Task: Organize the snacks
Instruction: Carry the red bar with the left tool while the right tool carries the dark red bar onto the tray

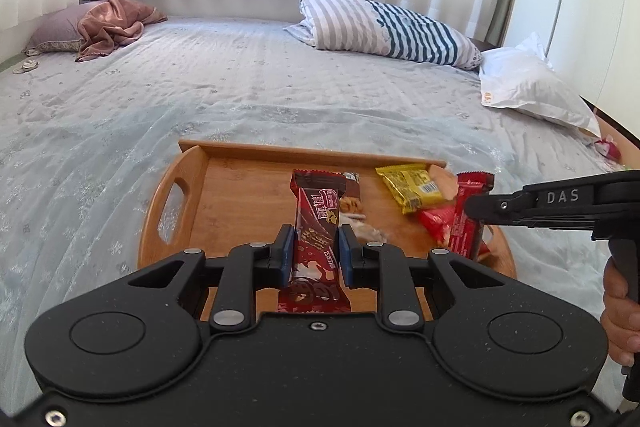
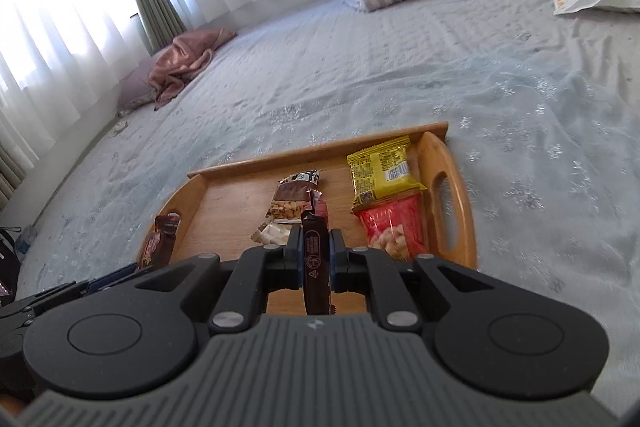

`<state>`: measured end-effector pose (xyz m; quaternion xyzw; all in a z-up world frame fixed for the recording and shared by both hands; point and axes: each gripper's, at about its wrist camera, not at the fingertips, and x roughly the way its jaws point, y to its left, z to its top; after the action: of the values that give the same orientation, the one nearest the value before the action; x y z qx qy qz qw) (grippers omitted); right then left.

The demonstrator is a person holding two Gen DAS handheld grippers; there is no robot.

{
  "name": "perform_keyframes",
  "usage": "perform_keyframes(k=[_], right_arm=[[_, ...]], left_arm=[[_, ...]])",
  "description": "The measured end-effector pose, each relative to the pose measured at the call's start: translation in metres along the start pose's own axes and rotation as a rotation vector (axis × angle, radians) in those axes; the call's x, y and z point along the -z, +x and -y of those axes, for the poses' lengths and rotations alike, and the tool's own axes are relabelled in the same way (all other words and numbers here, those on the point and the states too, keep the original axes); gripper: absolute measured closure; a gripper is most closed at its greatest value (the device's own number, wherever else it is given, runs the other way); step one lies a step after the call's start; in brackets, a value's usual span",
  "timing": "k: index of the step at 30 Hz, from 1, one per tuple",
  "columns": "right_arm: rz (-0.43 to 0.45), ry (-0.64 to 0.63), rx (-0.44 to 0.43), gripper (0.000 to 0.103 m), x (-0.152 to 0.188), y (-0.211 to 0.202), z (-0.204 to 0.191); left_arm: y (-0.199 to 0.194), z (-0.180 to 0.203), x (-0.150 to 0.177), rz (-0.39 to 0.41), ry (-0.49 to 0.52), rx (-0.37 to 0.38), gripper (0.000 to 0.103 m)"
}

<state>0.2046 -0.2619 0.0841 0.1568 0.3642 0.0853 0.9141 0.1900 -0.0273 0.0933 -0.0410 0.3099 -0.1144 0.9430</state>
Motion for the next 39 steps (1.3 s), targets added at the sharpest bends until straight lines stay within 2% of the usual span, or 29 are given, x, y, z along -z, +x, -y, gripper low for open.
perform_keyframes(k=[8, 12, 17, 23, 39], right_arm=[[-0.083, -0.044, 0.007, 0.089, -0.035, 0.056, -0.003], [-0.140, -0.093, 0.061, 0.089, -0.050, 0.081, -0.010], [-0.208, -0.129, 0.068, 0.089, -0.066, 0.108, -0.018], [-0.254, -0.137, 0.092, 0.089, -0.074, 0.129, -0.022], [-0.174, -0.037, 0.078, 0.089, -0.070, 0.146, -0.005]], left_arm=[[0.061, -0.007, -0.033, -0.062, -0.055, -0.003, 0.081], [0.094, -0.013, -0.043, -0.102, -0.091, -0.028, 0.081], [0.126, -0.017, -0.049, -0.126, -0.106, -0.068, 0.081], [0.153, -0.024, -0.047, -0.158, -0.153, -0.050, 0.081], [0.177, -0.017, -0.041, -0.160, -0.166, -0.002, 0.081]])
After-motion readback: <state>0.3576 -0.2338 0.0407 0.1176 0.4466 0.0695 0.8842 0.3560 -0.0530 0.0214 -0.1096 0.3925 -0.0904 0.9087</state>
